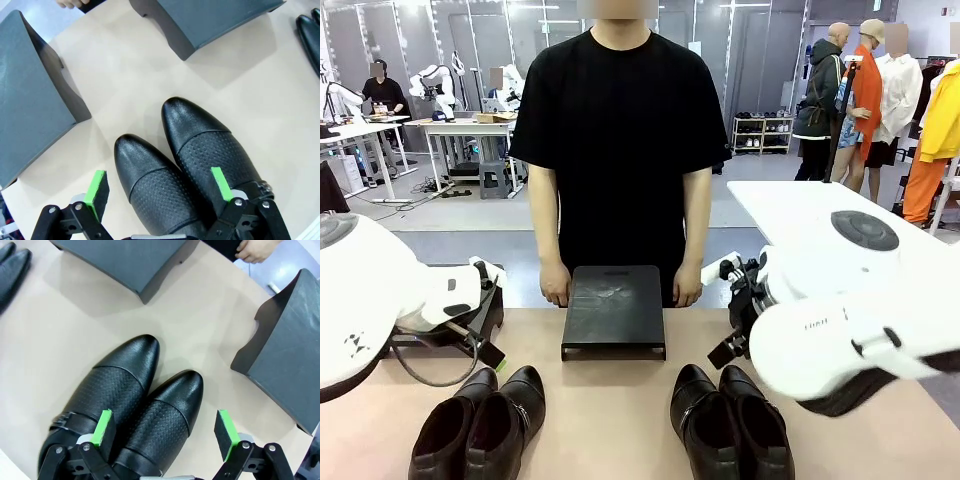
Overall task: Place the shoes on the stand as instructed by the person.
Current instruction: Pick up one pair of Shoes and place it on the Shoes Stand indicated by the person.
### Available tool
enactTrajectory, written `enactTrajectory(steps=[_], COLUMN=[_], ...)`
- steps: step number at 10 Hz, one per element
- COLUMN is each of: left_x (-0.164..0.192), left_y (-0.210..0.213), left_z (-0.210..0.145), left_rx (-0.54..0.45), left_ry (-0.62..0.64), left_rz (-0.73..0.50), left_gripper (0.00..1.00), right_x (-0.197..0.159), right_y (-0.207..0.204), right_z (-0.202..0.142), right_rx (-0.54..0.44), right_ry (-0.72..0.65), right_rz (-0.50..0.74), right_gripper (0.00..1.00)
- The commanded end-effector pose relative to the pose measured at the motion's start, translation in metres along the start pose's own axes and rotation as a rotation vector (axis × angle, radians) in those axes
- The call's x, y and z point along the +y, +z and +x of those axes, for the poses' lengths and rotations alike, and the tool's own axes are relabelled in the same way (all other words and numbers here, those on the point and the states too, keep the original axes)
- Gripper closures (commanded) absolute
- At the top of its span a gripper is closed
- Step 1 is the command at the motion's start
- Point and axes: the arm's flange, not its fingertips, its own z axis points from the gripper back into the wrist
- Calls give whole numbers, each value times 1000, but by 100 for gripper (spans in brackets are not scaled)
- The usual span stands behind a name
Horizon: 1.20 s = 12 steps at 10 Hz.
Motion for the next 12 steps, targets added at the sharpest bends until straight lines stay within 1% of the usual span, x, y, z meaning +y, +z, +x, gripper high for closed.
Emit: enactTrajectory(steps=[1,2,3,4,5,6,7,8,9,10,11,12], left_x=[8,21,37,52,74,95,114,140,166,190,207,227], left_y=[42,60,78,98,123,136,147,159,168,174,179,185], left_z=[18,23,26,25,17,5,-11,-37,-67,-107,-143,-181], left_rx=[92,105,116,121,115,84,34,-38,-120,-215,-309,-399], left_ry=[38,61,91,119,110,119,139,182,219,255,304,375], left_rz=[-172,-267,-388,-501,-631,-741,-829,-889,-938,-985,-1014,-1022], left_gripper=[0,0,0,0,0,0,0,0,0,0,0,0], right_x=[-28,-38,-52,-66,-89,-110,-128,-144,-161,-177,-187,-196], right_y=[38,55,76,97,125,144,160,178,195,213,225,237], right_z=[21,27,30,28,16,0,-20,-50,-82,-122,-158,-195], right_rx=[23,21,21,24,-13,-49,-96,-122,-182,-265,-315,-387], right_ry=[-51,-85,-129,-181,-269,-309,-357,-367,-402,-462,-525,-586], right_rz=[169,239,288,381,533,645,714,799,830,835,830,819], right_gripper=[0,0,0,0,0,0,0,0,0,0,0,0])
